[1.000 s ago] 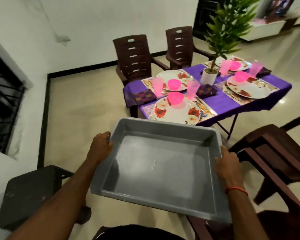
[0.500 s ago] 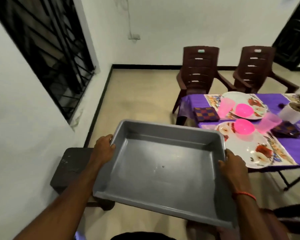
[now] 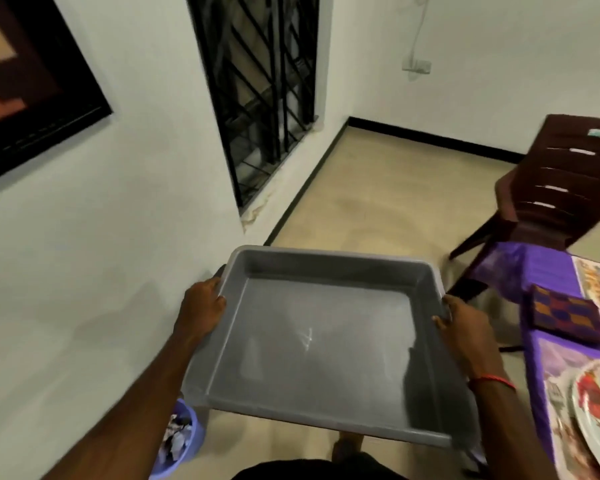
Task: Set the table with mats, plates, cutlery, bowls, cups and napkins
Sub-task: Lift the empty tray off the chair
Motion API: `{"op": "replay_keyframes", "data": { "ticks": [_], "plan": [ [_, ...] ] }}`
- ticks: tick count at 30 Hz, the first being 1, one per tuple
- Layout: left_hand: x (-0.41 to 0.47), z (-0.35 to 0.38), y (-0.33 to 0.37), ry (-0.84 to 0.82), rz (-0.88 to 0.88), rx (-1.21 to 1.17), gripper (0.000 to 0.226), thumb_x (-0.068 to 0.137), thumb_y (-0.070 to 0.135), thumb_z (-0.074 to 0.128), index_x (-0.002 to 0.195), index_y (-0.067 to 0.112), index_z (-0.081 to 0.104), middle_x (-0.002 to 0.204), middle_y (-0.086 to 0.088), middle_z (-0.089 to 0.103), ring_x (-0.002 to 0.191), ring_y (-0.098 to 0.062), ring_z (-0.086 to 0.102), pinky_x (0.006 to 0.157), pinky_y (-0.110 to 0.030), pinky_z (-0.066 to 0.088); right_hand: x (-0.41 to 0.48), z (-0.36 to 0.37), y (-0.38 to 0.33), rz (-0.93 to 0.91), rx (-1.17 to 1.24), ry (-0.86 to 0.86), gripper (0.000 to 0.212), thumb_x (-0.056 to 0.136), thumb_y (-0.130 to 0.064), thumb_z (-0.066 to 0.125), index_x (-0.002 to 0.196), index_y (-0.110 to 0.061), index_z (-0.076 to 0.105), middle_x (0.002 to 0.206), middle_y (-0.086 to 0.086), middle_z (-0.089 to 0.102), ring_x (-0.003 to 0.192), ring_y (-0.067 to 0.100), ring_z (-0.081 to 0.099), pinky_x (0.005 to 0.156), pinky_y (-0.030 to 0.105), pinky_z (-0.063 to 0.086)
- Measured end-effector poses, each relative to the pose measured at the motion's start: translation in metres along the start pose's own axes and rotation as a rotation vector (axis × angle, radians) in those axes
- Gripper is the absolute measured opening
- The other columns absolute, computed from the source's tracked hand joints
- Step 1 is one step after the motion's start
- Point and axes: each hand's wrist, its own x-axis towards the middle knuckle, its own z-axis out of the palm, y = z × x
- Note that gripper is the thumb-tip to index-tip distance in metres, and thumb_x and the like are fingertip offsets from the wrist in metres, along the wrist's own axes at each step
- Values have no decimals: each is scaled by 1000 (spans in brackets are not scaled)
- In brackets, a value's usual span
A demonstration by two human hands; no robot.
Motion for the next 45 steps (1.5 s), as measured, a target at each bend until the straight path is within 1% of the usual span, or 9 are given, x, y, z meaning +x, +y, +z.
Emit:
{"op": "replay_keyframes", "data": {
  "ticks": [9,15,18,24,28,31,35,40,45],
  "plan": [
    [29,9,-15,153,-248,-28,24,85,4,63,106,10,70,84,-8,69,77,-27,65,69,-31,47,152,26,-52,-217,-50,-180,43,91,-13,66,131,-6,55,112,23,66,101,41,61,71,38,41],
    [20,27,-7,292,-519,-135,33,86,-3,66,119,2,69,102,-18,75,93,-36,69,88,-37,49,236,47,-85,-389,-103,-333,50,93,-17,63,140,-11,49,115,20,63,102,39,60,77,39,45],
    [8,32,-13,288,-642,-148,36,88,-1,66,124,3,66,104,-19,74,88,-30,67,85,-34,48,258,60,-106,-462,-116,-401,53,94,-18,63,143,-13,46,120,20,61,104,39,59,85,44,50],
    [-5,37,-35,318,-877,-160,26,90,10,66,115,3,69,114,-16,72,106,-36,66,94,-38,48,286,99,-147,-603,-131,-531,52,95,-21,63,144,-15,44,120,18,59,104,35,59,84,40,46],
    [-7,44,-51,317,-951,-172,19,94,10,62,109,1,69,104,-13,69,92,-27,63,81,-30,43,300,130,-178,-653,-158,-596,53,95,-20,63,144,-16,43,116,17,60,100,34,60,84,41,49],
    [-4,47,-61,303,-984,-181,9,92,8,60,90,7,68,83,-3,66,77,-22,59,69,-27,39,312,146,-193,-670,-182,-630,54,94,-18,63,143,-17,42,107,12,58,90,29,59,79,42,52],
    [1,52,-79,273,-1011,-181,28,92,5,59,65,15,59,60,3,57,59,-13,56,53,-21,33,328,166,-212,-687,-188,-692,55,93,-17,65,143,-20,41,104,10,59,90,30,61,80,45,54],
    [8,65,-102,292,-1088,-248,21,92,3,62,70,2,64,66,-12,64,63,-23,61,62,-32,50,347,204,-236,-723,-170,-719,58,93,-20,66,143,-26,39,109,9,62,91,27,62,80,42,55],
    [10,81,-119,263,-1219,-360,16,96,5,59,81,1,62,70,-12,61,63,-19,60,59,-28,49,366,255,-248,-793,-158,-761,65,89,-25,72,143,-31,36,105,5,63,87,23,65,78,47,60]
  ]
}}
